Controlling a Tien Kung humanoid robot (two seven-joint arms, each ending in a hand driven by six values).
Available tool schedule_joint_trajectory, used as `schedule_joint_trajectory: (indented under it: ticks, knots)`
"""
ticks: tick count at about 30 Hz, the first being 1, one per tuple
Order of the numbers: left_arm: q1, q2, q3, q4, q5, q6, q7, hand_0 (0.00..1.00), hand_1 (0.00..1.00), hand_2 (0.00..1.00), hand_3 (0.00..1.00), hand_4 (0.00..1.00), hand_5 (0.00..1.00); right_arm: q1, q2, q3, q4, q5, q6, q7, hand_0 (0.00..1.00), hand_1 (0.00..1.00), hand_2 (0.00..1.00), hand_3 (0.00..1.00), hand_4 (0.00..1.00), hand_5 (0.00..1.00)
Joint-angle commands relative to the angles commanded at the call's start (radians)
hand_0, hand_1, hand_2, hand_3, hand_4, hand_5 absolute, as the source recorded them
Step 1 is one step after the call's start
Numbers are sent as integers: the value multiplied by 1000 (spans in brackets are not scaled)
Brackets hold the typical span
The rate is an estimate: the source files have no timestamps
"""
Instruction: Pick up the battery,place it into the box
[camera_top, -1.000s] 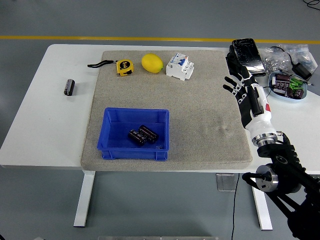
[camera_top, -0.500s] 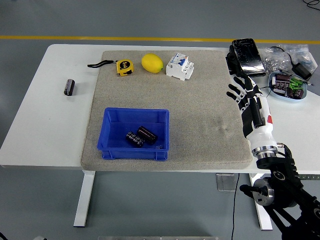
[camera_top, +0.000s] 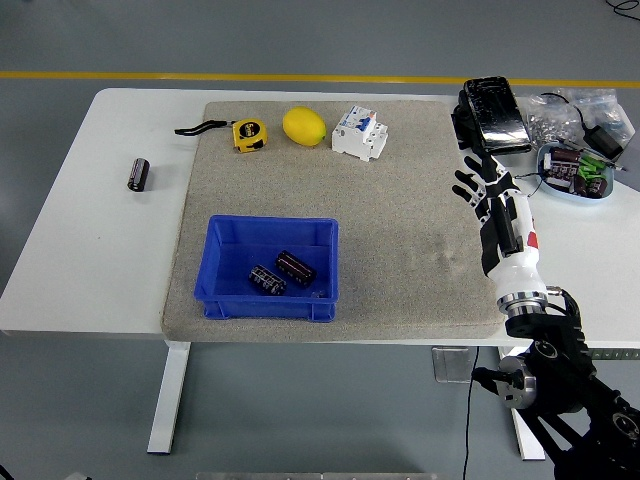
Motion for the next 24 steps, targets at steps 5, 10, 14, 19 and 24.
schedule_joint_trajectory:
  ticks: [5, 10, 14, 19, 24]
  knots:
    - [5, 2, -17, -1, 28, -6, 7, 809, 773, 816, 652, 677, 532, -4, 8, 4, -8, -4, -2, 3, 792, 789, 812, 843, 998, 833]
    - [7, 4, -24, -2, 43, -11, 10, 810, 773, 815, 651, 676, 533, -5, 12, 7, -15, -2, 1, 3, 795, 789, 813, 843, 998, 833]
    - [8, 3, -27, -1, 50, -13, 10, 810, 772, 815, 652, 677, 534, -4, 14, 5, -17, 1, 6, 5, 795, 790, 813, 844, 998, 833]
    - [7, 2, -20, -1, 39, -11, 6, 810, 772, 815, 652, 677, 534, -4, 16, 2, -21, 6, 4, 8, 795, 790, 813, 844, 998, 833]
    - [5, 0, -10, -2, 26, -10, 2, 810, 771, 815, 651, 676, 534, -8, 20, 0, -28, 24, -11, 22, 789, 786, 812, 844, 998, 832]
